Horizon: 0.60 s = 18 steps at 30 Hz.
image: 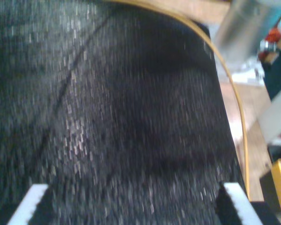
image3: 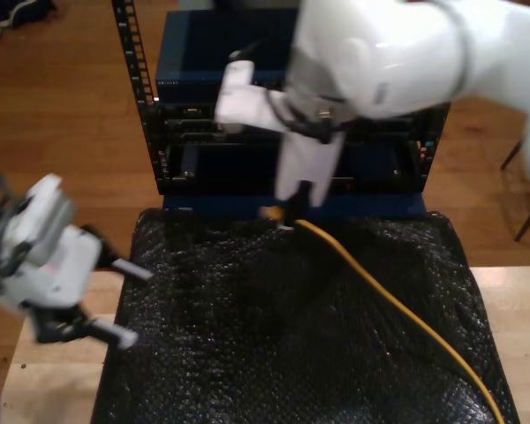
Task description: Grab the cable and plug it in
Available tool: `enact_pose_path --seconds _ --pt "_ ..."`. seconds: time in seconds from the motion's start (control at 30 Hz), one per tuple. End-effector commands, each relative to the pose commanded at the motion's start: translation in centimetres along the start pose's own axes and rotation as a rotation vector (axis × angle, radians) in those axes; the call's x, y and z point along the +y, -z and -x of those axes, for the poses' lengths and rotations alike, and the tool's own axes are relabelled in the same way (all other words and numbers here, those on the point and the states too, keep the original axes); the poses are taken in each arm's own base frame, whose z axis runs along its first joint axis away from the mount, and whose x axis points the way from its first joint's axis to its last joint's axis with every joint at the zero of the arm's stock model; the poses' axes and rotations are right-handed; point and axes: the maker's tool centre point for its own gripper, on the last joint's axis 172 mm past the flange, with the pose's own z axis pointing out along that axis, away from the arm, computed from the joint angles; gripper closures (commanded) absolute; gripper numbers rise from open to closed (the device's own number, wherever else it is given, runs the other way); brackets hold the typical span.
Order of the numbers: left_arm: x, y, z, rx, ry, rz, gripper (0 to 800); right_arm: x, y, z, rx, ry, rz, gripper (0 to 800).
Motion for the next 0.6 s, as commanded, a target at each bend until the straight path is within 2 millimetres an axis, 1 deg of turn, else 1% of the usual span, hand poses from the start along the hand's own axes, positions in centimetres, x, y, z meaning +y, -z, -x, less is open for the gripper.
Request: enact_pose_path --seconds 0.07,0.13,0.2,0.3,0.37,0.47,0.53,0.6 --pt "-0.6 -1.8 -1.6 -0.008 -0.016 0.017 0 -0.5 0.1 0.8 0.001 0.004 -0.001 797" --pt "-1.7 -3.4 -2.1 -0.029 -0.006 0.018 0 -1.1 0.8 1.3 0.008 0.014 0.01 797" --pt "-2.6 -4.5 -2.7 -0.053 0.002 0.012 0 -1.8 1.3 1.9 0.011 0.022 0.019 797" --pt "-3.3 -6.1 -4.8 -0.079 -0.029 0.017 0 -2.8 2.3 2.4 0.025 0.039 0.04 797" --pt "-4.0 -6.6 -6.3 -0.071 -0.053 0.02 0 -3.2 2.7 2.8 0.028 0.041 0.047 797" --pt "-5.8 -6.4 -8.5 -0.004 -0.056 0.008 0 -3.4 3.5 3.1 0.039 0.05 0.063 797" --pt "-6.7 -6.1 -10.0 0.042 -0.059 -0.006 0 -3.5 3.7 3.3 0.041 0.048 0.068 797" --pt "-7.2 -5.7 -11.7 0.084 -0.074 -0.023 0 -3.8 4.3 2.9 0.069 0.043 0.065 797"
